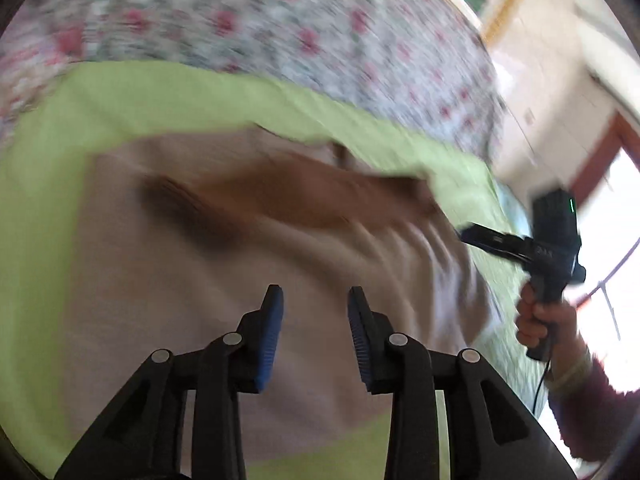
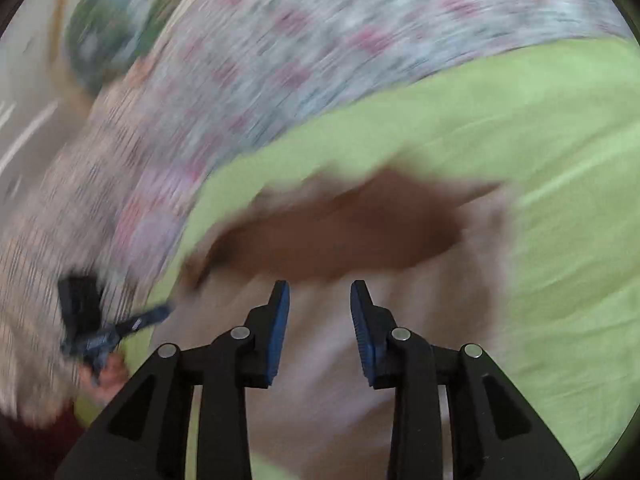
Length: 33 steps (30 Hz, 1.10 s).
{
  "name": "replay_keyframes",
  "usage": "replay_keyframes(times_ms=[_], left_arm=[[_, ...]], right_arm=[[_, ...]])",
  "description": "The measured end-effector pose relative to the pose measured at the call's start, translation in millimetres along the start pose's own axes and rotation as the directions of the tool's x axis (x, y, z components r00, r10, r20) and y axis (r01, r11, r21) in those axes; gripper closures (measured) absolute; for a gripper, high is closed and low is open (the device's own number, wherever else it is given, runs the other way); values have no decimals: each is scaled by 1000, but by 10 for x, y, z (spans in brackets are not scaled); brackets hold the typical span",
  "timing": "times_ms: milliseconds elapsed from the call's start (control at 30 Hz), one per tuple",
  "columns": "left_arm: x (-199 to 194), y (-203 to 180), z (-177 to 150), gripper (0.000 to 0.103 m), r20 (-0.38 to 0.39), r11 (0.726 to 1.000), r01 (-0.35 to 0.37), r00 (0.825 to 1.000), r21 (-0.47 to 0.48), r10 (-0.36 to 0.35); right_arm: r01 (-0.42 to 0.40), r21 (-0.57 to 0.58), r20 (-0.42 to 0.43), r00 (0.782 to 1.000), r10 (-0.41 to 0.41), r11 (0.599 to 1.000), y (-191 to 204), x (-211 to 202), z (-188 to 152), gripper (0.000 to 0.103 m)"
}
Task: Fold small clothes
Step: 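Fold the hem up toward the collar with both grippers and release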
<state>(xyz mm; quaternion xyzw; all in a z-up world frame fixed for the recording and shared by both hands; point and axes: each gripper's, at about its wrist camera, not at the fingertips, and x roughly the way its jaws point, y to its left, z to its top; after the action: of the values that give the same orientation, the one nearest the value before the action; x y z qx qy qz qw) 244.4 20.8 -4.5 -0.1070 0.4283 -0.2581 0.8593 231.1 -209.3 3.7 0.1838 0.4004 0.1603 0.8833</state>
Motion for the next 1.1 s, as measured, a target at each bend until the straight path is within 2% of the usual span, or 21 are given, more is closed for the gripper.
replay_keyframes(times_ms=[33,100,167,200,233,300,333,367,400,433,467,533,600,700,767,833,933,1100], left_arm=[[109,-56,3,69,-24,1000,-2,1000,20,2],[384,-98,66,69,-78,998,-37,996,59,42],[581,19,216,70,-116,994,-84,989,64,91],[627,90,292,75,-116,993,-101,987,67,109],[665,197,390,79,-110,989,-130,985,66,136],[676,478,578,81,-106,985,-172,979,23,174],[662,601,672,82,-93,980,-198,976,4,197],[669,731,774,87,-82,972,-234,969,-26,231],[658,939,875,91,-76,968,-237,970,-84,231],[627,1085,926,89,-57,959,-257,966,-118,252],[590,1266,982,95,-36,939,-303,953,-165,301],[522,1523,1018,99,-10,930,-249,967,-270,255],[421,1653,971,99,24,914,-218,970,-343,241],[266,1569,854,98,43,903,-237,962,-359,269],[125,1434,726,90,58,900,-232,961,-368,271],[-57,1269,538,88,66,899,-228,960,-374,271],[-293,996,227,87,79,902,-205,964,-381,253],[-620,570,-428,84,79,901,-161,975,-404,209]], right_arm=[[-33,-55,-73,997,29,998,127,195,-18,69],[-52,-118,-157,987,33,992,223,460,-12,69],[-20,-138,-203,979,-9,990,159,671,74,69],[-17,-123,-217,976,-10,992,61,739,145,71],[3,-105,-211,977,-25,994,-80,778,253,71],[71,-73,-183,980,-83,995,-318,771,425,74],[142,-41,-144,979,-146,989,-498,722,542,74],[204,0,-113,973,-203,979,-638,667,613,73],[242,58,-80,968,-237,968,-796,586,672,74],[313,136,-30,950,-312,940,-1011,460,728,73],[326,197,5,943,-333,925,-1151,356,746,73],[287,322,66,944,-324,902,-1385,170,718,73],[253,367,99,946,-308,895,-1446,34,650,73],[231,330,130,949,-287,915,-1242,-163,507,71],[192,316,152,956,-249,929,-1106,-326,376,71],[171,304,160,961,-227,937,-952,-446,236,70],[136,293,157,970,-188,946,-746,-583,-65,63],[112,290,130,979,-155,950,-438,-632,-542,62]])
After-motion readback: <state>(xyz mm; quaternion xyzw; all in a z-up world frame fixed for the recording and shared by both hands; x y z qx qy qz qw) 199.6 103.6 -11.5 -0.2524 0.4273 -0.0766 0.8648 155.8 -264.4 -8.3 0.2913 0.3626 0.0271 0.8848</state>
